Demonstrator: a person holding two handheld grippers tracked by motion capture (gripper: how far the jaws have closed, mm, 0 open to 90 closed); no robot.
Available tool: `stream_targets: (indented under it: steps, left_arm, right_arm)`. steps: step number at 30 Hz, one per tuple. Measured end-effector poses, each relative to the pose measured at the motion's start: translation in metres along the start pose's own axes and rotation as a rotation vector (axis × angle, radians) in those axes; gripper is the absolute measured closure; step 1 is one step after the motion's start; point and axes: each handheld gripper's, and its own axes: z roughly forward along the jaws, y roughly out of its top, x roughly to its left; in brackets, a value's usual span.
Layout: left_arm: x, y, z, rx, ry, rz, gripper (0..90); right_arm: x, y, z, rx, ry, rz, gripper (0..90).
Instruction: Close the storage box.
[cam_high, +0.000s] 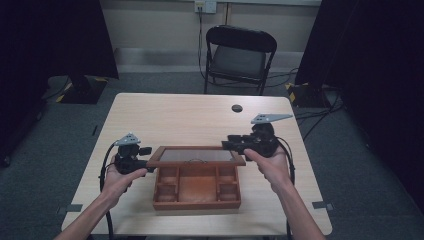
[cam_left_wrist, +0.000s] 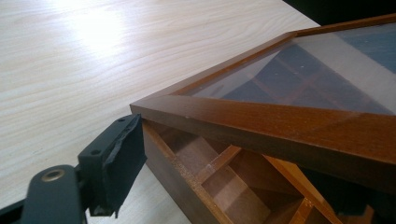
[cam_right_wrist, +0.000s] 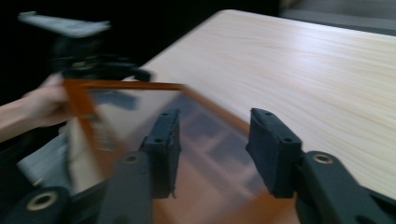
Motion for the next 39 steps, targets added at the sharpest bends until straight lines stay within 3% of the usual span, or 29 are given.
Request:
stream_targets:
  steps: [3, 4, 5, 14, 25, 28, 33, 39]
  left_arm:
    - [0.000, 0.000, 0.000, -0.001, -0.023, 0.007, 22.9]
    - [-0.002, 0.000, 0.001, -0.005, -0.030, 0.004, 24.3]
    - [-0.002, 0.001, 0.002, -0.011, -0.038, 0.003, 25.9]
    - [-0.002, 0.001, 0.004, -0.001, -0.043, 0.007, 24.4]
    - [-0.003, 0.001, 0.010, 0.023, -0.037, 0.024, 24.2]
    - [-0.003, -0.001, 0.012, 0.028, -0.030, 0.025, 22.9]
    - [0.001, -0.002, 0.013, 0.018, -0.031, -0.007, 19.2]
    - [0.004, -0.004, 0.014, 0.032, -0.022, -0.010, 18.2]
  right_arm:
    - [0.011, 0.003, 0.010, 0.023, 0.037, -0.027, 69.1]
    - [0.018, 0.005, 0.019, 0.048, 0.102, -0.034, 70.9]
    - [0.020, 0.006, 0.023, 0.062, 0.120, -0.037, 71.6]
    - [0.030, 0.006, 0.042, 0.150, 0.213, -0.051, 74.5]
    - [0.026, 0.005, 0.054, 0.182, 0.218, -0.033, 76.6]
    - [0.023, 0.003, 0.057, 0.199, 0.234, -0.005, 77.2]
    - [0.024, 0.003, 0.057, 0.207, 0.237, -0.019, 81.5]
    - [0.026, 0.001, 0.058, 0.231, 0.240, -0.030, 81.8]
